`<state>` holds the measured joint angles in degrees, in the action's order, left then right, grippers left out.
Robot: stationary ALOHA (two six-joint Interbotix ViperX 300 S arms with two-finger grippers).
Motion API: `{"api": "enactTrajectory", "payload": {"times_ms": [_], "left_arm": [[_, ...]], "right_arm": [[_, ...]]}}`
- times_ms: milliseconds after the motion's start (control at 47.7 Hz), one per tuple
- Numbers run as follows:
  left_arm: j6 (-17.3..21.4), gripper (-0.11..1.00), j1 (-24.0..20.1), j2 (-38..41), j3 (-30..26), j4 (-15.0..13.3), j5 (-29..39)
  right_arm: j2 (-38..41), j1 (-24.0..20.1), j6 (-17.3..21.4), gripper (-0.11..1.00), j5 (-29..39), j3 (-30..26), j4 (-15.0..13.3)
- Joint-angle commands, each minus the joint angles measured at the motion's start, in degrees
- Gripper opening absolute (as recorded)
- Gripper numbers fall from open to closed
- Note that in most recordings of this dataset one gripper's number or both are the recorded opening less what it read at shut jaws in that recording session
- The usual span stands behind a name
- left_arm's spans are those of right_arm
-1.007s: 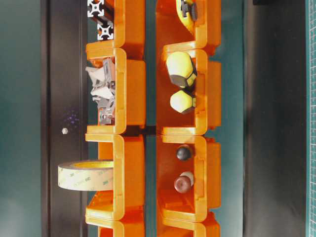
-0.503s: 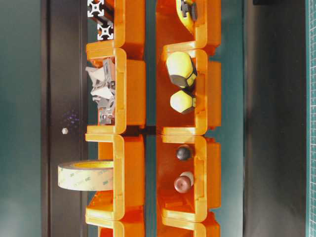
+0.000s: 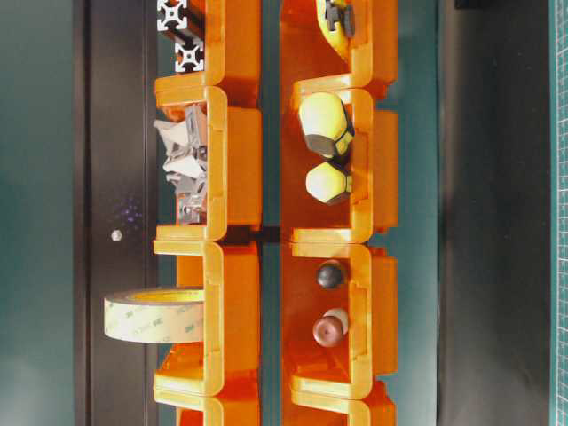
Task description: Pick vinyl tape from container rack with left arm.
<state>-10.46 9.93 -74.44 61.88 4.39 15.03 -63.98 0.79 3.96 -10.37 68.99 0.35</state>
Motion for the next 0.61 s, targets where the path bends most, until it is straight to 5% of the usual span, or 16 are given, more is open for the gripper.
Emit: {"api": "enactTrajectory", "payload": {"times_ms": [0, 587], "left_arm": [[0.09, 0.83, -1.85, 1.49, -0.26, 0.00, -2.29], [-0.62, 0.83, -2.64, 2.37, 1.32, 0.09, -2.37]], "right_arm": [[0.35, -0.09, -0.09, 0.00, -1.05, -1.14, -0.09], [-1.14, -0.09, -0.18, 0.00, 1.32, -1.49, -0.26]]}}
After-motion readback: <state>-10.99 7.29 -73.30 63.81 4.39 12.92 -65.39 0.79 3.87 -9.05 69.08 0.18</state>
